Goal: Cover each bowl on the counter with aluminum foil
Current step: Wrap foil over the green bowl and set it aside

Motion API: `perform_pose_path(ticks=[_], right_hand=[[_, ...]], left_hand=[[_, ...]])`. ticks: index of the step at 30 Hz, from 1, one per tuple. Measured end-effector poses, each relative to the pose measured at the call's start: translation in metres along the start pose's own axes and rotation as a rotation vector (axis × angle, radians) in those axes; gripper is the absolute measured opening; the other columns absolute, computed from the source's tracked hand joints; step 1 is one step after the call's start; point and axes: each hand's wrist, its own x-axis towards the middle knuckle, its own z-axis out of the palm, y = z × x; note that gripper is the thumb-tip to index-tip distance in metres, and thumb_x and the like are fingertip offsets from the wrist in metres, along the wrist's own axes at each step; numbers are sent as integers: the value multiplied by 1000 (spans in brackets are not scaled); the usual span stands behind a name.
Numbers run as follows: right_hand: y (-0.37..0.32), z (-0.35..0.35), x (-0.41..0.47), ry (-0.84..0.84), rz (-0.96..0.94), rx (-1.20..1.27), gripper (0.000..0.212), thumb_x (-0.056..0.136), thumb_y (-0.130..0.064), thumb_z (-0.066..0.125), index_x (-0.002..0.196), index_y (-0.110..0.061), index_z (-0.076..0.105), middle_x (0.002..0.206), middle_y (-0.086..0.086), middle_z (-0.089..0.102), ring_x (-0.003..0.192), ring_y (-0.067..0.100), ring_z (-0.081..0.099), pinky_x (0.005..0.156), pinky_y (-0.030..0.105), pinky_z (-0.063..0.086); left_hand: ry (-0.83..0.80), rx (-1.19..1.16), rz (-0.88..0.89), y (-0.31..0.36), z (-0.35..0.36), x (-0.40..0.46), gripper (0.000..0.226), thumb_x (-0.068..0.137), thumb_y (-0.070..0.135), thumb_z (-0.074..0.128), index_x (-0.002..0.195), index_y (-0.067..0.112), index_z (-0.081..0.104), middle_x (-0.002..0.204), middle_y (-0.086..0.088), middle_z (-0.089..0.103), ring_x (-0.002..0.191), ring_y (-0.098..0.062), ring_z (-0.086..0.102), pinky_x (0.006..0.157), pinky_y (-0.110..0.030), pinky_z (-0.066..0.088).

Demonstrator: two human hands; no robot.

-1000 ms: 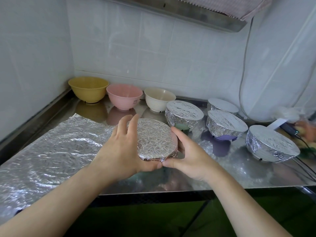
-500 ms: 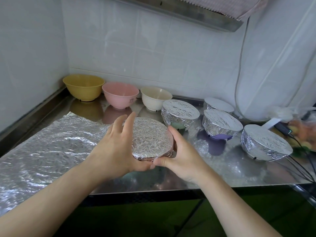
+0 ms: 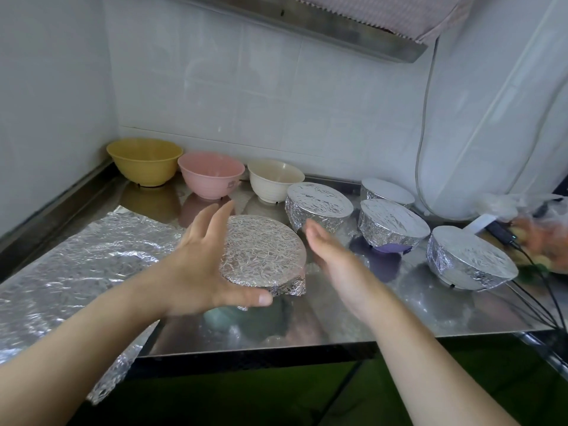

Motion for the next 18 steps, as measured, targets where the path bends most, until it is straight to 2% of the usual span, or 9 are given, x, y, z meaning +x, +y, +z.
perform_pose_path(ticks=[3,6,8,10,14,16,18], right_hand=[[-3,10,2,49,-77,-43,67,106,-62,42,165,-33,32,169,-22,30,152,-8,25,131,33,15],[1,25,3,27,-63,-103,74,104,-69,41,167,-36,25,171,-24,21,154,-8,18,132,35,12],[7,30,3,23,-81,-176,74,106,-69,38,168,-35,19,173,-25,15,156,-8,11,133,37,8],[12,27,-1,49,-107,-198,69,107,-64,39,168,-36,22,172,-25,16,156,-8,12,133,37,8],[9,23,-7,99,-101,-198,67,105,-51,58,165,-35,33,168,-20,33,150,-3,32,128,33,22],[10,21,-9,125,-128,-233,66,103,-47,63,163,-33,38,165,-19,38,147,-2,36,122,27,26],[11,17,-11,133,-148,-268,67,102,-43,65,163,-31,39,162,-19,40,146,-2,37,117,24,27]], left_hand=[[48,-31,-31,4,5,0,156,43,92,79,162,40,-9,168,21,-2,155,-11,17,123,-36,29],[79,-29,-53,5,8,0,158,47,84,83,166,29,-5,172,14,2,155,-8,16,119,-27,26],[56,-35,-59,3,6,1,159,47,84,83,166,28,-6,172,16,-1,155,-7,16,116,-23,25],[14,-41,-75,1,3,2,159,46,85,82,165,30,-9,169,24,-7,154,-9,18,115,-24,26],[-73,-33,-125,4,0,4,157,52,77,82,163,31,-19,163,31,-17,156,-15,14,118,-31,28],[-110,-36,-151,3,-4,5,152,62,67,88,162,31,-22,166,26,-19,158,-16,10,118,-31,26],[-160,-34,-173,-1,-12,4,147,66,67,88,162,35,-19,172,14,-14,156,-19,19,120,-36,28]])
